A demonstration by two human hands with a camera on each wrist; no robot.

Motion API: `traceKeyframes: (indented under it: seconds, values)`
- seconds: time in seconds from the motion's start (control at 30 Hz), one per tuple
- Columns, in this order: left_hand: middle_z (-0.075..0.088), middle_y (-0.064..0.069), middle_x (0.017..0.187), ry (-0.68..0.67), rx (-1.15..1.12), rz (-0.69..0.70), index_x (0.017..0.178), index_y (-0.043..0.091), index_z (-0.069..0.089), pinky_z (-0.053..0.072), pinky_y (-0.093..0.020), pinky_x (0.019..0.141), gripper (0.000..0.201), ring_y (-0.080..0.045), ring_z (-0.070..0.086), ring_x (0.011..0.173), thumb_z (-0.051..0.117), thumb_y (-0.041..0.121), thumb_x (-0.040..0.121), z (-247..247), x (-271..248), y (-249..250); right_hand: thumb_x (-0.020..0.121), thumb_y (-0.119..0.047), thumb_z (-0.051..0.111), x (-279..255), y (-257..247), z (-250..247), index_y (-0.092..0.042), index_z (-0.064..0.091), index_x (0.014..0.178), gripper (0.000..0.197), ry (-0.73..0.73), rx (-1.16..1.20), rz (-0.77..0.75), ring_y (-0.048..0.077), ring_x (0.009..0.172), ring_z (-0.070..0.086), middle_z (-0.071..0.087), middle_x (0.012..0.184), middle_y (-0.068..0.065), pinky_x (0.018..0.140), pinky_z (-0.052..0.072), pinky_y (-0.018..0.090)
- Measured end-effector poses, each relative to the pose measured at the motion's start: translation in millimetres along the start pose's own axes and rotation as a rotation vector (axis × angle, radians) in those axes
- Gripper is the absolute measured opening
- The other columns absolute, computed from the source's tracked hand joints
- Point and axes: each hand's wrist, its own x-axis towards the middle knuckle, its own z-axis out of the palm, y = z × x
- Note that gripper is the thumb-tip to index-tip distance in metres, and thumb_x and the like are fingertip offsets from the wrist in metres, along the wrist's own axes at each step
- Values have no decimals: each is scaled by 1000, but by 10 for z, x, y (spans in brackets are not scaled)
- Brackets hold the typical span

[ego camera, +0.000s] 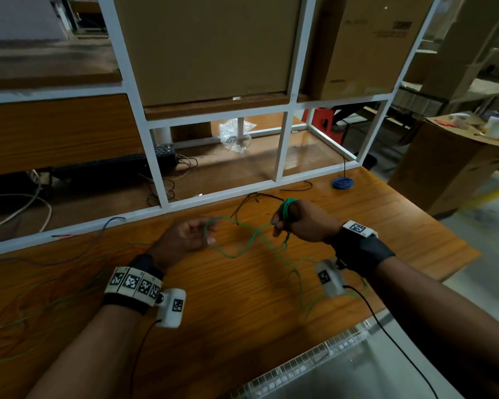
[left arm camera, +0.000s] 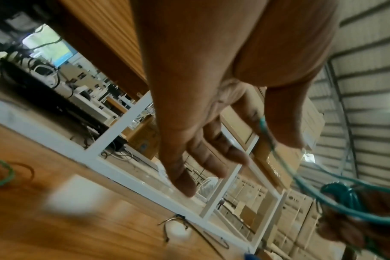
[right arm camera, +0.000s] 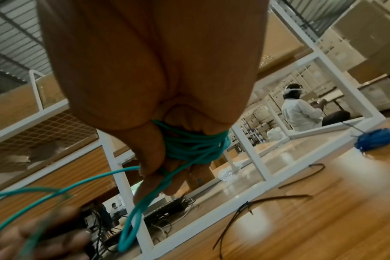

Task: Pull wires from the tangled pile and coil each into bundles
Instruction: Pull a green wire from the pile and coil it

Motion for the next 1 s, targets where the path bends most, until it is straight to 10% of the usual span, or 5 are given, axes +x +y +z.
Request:
traceKeyframes:
  seconds: [0.2, 0.37, 0.57, 0.73, 1.0]
  values:
    - [52, 6, 132, 536, 369, 384, 133, 27, 57, 49, -42, 100, 47, -12, 52, 120, 71, 23, 89, 406, -61, 364, 94, -16, 69, 85, -34, 172, -22, 80, 83, 17, 53, 96, 66, 6, 90, 70, 78, 94, -10, 85, 59, 34]
    - [51, 7, 143, 87, 499, 423, 144, 29, 48, 41, -32, 109, 60, -10, 47, 132, 67, 49, 90, 1023, 11, 818, 88, -2, 65, 144, -236, 326, -3, 73, 82, 10, 25, -53, -130, 20, 68, 64, 69, 77, 3, 61, 55, 41]
    - [45, -2, 151, 148, 357, 50, 155, 33, 20, 45, -47, 106, 91, -21, 46, 135, 54, 76, 83, 904, 249, 402, 93, -4, 66, 96, -219, 408, -12, 55, 58, 37, 104, 86, 4, 6, 45, 45, 54, 56, -1, 50, 38, 31]
    - [67, 6, 76, -56, 121, -38, 105, 4, 72, 47, -26, 64, 45, -8, 62, 68, 65, 47, 92, 801, 175, 319, 91, 0, 70, 44, -232, 355, 1, 73, 80, 12, 90, 275, 16, 8, 71, 64, 70, 78, -1, 68, 56, 31]
    - [70, 16, 86, 123, 589, 157, 94, 22, 81, 46, -19, 66, 14, 2, 61, 76, 70, 31, 91, 520, 58, 262, 99, -15, 64, 96, -8, 252, -15, 75, 97, 11, -28, -141, 5, 22, 105, 68, 71, 113, 4, 91, 56, 41]
